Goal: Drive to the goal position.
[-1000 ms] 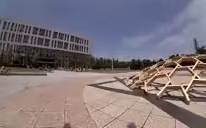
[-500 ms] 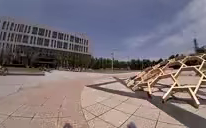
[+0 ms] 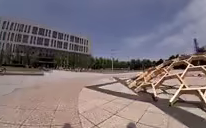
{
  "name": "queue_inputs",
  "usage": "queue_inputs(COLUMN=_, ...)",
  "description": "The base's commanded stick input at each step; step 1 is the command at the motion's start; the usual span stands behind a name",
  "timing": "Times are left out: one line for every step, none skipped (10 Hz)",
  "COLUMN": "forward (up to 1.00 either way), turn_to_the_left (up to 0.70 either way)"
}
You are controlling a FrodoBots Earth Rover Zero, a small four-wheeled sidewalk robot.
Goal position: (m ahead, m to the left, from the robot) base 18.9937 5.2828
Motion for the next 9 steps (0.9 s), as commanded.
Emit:
queue_inputs(forward=0.45, turn_to_the_left=0.0)
queue_inputs(forward=0.45, turn_to_the_left=0.0)
queue_inputs(forward=0.45, turn_to_the_left=0.0)
queue_inputs(forward=0.45, turn_to_the_left=0.0)
queue_inputs(forward=0.45, turn_to_the_left=0.0)
queue_inputs(forward=0.45, turn_to_the_left=0.0)
queue_inputs(forward=0.45, turn_to_the_left=0.0)
queue_inputs(forward=0.45, turn_to_the_left=0.0)
queue_inputs(forward=0.45, turn_to_the_left=0.0)
